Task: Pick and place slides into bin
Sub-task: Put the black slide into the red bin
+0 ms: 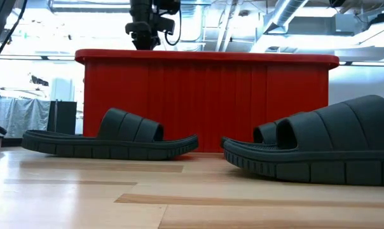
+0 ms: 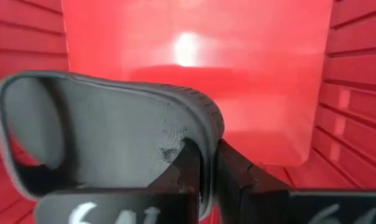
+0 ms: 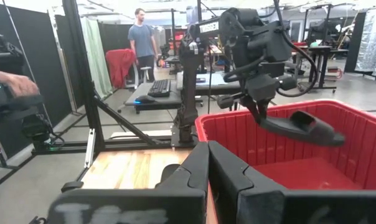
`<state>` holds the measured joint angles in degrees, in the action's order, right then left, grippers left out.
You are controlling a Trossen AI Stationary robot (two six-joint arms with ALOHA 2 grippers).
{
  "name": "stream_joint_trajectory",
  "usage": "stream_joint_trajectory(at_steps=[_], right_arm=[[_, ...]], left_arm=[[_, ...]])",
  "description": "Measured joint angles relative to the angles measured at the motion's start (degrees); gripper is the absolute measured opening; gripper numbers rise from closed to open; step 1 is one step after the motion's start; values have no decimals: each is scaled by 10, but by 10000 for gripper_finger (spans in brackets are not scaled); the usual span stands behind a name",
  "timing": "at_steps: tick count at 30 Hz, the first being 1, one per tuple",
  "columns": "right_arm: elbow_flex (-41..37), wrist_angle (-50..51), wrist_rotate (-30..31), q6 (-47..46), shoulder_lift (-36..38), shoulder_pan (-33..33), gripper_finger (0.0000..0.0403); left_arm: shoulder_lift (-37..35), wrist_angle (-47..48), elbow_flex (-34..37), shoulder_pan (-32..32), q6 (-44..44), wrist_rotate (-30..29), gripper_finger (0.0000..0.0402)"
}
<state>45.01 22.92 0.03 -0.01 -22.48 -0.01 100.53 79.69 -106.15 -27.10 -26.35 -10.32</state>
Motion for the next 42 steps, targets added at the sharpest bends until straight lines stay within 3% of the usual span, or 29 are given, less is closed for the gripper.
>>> stream_joint_trajectory(at_steps=[5,23,42], right_arm=[[0,0,0,0,0,0,0],[0,0,0,0,0,0,0],[0,0,0,0,0,0,0]], left_arm=[[-1,-4,10,-13,-9,11,7],[0,-125,170,-32,-34,56,7],[0,-147,182,-35,-35,99,7]])
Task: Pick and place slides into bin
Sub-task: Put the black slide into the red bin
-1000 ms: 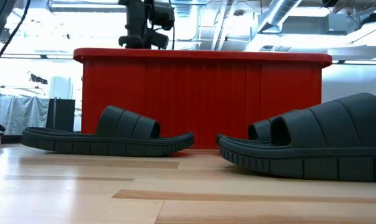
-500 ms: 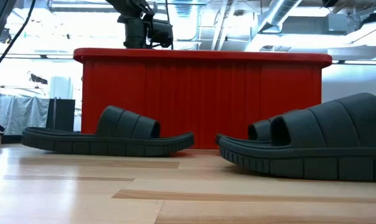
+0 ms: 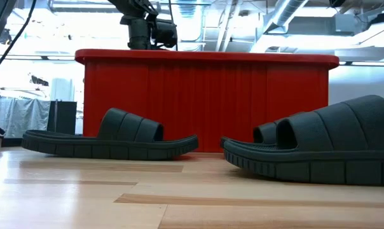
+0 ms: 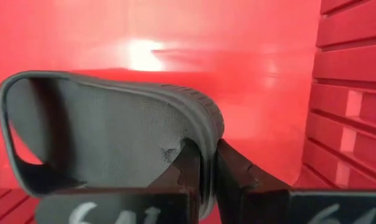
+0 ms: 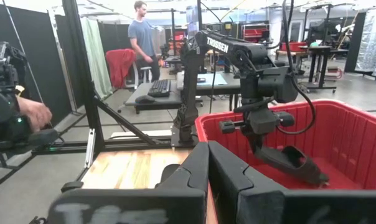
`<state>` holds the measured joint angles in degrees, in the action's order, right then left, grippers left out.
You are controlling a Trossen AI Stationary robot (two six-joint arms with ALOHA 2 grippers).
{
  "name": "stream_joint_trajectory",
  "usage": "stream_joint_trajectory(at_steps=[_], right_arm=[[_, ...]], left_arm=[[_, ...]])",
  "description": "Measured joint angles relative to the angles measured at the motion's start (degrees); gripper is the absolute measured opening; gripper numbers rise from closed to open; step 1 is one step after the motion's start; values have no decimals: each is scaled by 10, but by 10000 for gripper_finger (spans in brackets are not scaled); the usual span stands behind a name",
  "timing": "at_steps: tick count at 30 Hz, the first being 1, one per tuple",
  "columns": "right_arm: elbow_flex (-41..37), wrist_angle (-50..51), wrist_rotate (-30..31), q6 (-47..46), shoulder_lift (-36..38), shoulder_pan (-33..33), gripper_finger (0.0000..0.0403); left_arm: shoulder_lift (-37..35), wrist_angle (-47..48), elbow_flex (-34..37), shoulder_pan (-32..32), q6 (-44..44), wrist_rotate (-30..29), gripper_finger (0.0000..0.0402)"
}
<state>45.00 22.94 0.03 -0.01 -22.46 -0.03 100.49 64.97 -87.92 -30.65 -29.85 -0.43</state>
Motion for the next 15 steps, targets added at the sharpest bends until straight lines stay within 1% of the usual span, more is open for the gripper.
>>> stream_joint_trajectory(at_steps=[4,9,15], right_arm=[[0,0,0,0,0,0,0],[0,0,0,0,0,0,0],[0,0,0,0,0,0,0]], left_arm=[[0,0,0,-1,-3,-4,7],[0,-6,0,-2,-10,-36,7],[0,-5,0,-13,-10,-45,7]])
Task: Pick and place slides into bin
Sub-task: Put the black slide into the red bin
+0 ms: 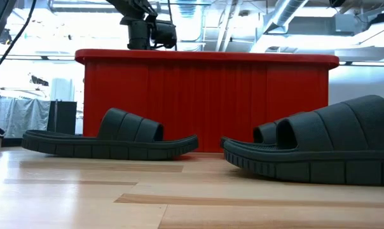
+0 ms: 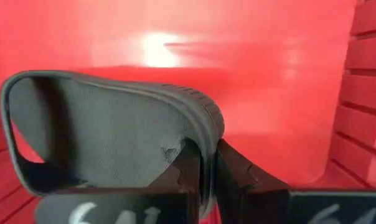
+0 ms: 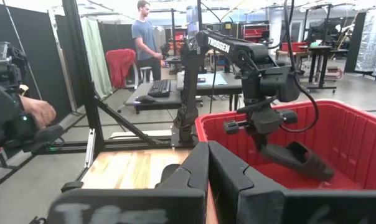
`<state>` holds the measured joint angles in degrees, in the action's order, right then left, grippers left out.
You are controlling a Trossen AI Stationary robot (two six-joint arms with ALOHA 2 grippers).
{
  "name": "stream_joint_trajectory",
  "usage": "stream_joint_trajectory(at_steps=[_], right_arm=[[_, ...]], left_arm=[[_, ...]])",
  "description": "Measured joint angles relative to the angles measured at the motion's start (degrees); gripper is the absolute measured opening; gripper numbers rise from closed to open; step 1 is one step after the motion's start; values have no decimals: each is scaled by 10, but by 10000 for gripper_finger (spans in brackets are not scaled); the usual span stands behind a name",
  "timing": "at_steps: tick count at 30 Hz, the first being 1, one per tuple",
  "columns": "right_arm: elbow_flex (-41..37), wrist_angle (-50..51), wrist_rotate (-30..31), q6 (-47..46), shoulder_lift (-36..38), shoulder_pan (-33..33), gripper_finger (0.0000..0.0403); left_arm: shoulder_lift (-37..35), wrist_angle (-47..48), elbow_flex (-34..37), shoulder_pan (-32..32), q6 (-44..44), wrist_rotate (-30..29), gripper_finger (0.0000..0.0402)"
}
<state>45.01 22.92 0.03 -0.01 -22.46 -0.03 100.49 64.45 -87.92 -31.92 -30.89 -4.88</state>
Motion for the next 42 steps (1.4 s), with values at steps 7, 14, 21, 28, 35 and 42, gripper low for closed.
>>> stream_joint_trajectory(at_steps=[7,14,21,28,35,42], right_arm=[[0,0,0,0,0,0,0],[0,0,0,0,0,0,0],[0,0,0,0,0,0,0],[0,0,0,0,0,0,0],[0,0,0,0,0,0,0],[0,0,0,0,0,0,0]], left_arm=[[0,-1,0,-10,-17,-5,6],[0,-1,0,-15,-39,-1,9],[0,-1,0,-15,-39,8,38],[0,-1,0,-15,-28,16,57],[0,-14,5,-14,-21,15,58],[0,-22,41,-14,-16,6,59]])
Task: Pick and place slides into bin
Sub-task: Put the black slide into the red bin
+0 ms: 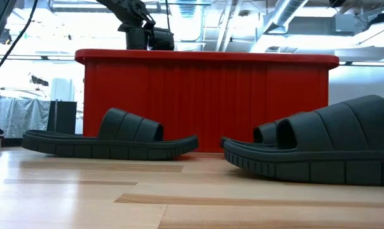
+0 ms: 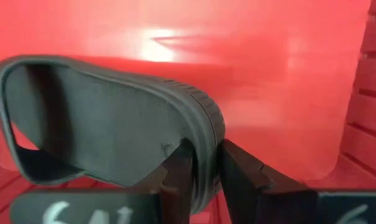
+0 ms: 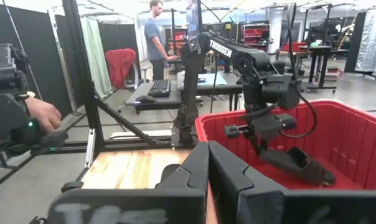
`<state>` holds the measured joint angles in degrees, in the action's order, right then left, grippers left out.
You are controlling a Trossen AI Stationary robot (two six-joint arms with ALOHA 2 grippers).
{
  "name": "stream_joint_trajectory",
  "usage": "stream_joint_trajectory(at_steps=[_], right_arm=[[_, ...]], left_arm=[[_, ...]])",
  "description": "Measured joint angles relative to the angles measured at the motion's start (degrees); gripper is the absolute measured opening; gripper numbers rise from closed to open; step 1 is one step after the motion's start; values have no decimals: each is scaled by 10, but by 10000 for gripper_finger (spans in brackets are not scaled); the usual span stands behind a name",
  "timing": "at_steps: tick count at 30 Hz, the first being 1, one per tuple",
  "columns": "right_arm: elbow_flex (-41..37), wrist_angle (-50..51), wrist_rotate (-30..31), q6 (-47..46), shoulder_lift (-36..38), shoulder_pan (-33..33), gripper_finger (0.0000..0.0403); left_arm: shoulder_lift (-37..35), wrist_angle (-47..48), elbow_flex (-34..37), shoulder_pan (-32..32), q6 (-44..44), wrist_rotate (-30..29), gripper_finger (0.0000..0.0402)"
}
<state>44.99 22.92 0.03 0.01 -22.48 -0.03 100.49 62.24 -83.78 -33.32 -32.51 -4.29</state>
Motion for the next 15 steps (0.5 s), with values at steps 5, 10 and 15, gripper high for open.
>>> stream_joint_trajectory(at_steps=[5,10,15], right_arm=[[0,0,0,0,0,0,0],[0,0,0,0,0,0,0],[0,0,0,0,0,0,0]], left_arm=[[0,-1,4,0,0,0,59],[0,-9,4,0,0,7,59],[0,-19,4,0,0,9,82]])
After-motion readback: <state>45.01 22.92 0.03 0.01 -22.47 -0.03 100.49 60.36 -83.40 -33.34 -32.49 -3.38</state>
